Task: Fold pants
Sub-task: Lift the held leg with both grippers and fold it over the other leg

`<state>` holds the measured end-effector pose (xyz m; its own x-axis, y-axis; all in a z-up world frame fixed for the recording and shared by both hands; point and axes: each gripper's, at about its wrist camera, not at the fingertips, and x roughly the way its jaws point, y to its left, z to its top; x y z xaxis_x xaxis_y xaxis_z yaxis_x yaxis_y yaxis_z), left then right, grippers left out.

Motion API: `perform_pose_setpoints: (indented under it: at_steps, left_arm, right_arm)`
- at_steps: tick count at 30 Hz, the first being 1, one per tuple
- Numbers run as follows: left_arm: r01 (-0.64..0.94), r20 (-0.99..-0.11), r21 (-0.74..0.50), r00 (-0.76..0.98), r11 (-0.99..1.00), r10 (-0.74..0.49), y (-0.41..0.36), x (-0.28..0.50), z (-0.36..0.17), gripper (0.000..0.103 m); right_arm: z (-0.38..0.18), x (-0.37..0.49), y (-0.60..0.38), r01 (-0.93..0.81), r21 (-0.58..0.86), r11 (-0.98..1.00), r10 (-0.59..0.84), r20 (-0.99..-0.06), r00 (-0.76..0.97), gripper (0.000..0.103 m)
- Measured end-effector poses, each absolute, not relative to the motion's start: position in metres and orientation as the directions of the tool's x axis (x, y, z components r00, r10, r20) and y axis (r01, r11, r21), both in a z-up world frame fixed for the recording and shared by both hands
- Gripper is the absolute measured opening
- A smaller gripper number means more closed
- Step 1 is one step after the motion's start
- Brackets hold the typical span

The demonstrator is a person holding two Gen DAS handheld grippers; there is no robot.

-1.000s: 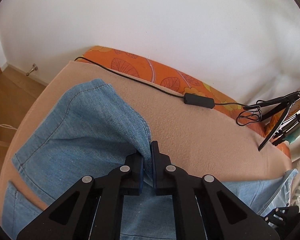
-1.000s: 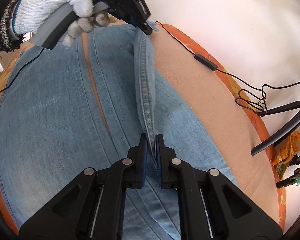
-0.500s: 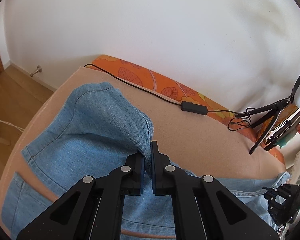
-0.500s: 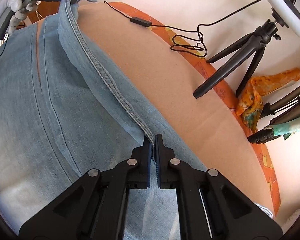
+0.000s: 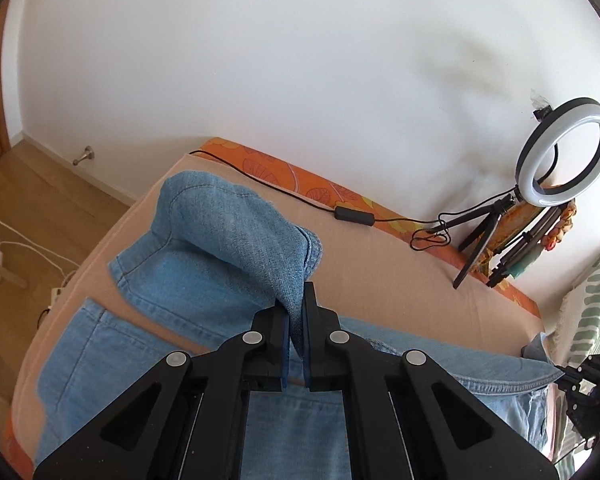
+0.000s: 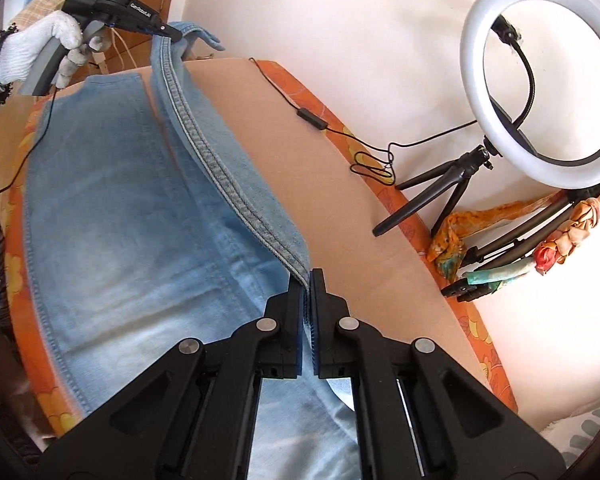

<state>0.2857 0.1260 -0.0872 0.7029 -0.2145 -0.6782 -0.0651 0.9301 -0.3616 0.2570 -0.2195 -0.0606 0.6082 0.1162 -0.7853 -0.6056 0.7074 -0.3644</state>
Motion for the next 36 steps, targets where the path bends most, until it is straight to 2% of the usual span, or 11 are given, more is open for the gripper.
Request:
perform_pose_setpoints:
  at_steps: [9,17,21,24,31,34,36]
  left_arm:
    - [-0.080,-0.675,-0.399,0.700,0.913,-0.233,0.145,0.185,-0.115,0.003]
    - [-0.170,-0.716,-0.451,0.655,0.876,-0.241,0.162,0.132,-0.168,0.004]
    - [-0.202,-0.749,-0.440,0.620,0.875,-0.233,0.169,0.116,-0.188,0.014]
    - [-0.216,-0.739,-0.439,0.639,0.872,-0.214,0.179,0.102,-0.190,0.015]
    - [-0.254,-0.746,-0.371,0.654,0.893,-0.124,0.199,0.093,-0.179,0.015]
    - [-0.250,-0.754,-0.298,0.653,0.921,-0.067,0.194,0.104,-0.162,0.028]
    - [-0.221,-0.752,-0.235,0.659,0.947,-0.033,0.182,0.115,-0.151,0.031]
  right_arm:
    - [-0.094,0.162,-0.180,-0.681,-0.297,0.669,0.141,-0.849,0.509,0.003]
    - [-0.131,0.108,-0.159,-0.720,-0.236,0.652,0.156,-0.888,0.432,0.003]
    - [-0.142,0.104,-0.157,-0.719,-0.204,0.664,0.158,-0.902,0.402,0.003]
    - [-0.147,0.105,-0.156,-0.727,-0.199,0.657,0.156,-0.908,0.390,0.003]
    - [-0.154,0.108,-0.155,-0.732,-0.186,0.656,0.143,-0.921,0.362,0.003]
    - [-0.152,0.109,-0.158,-0.718,-0.168,0.676,0.157,-0.918,0.364,0.003]
    - [-0.151,0.110,-0.160,-0.712,-0.157,0.684,0.163,-0.919,0.359,0.004]
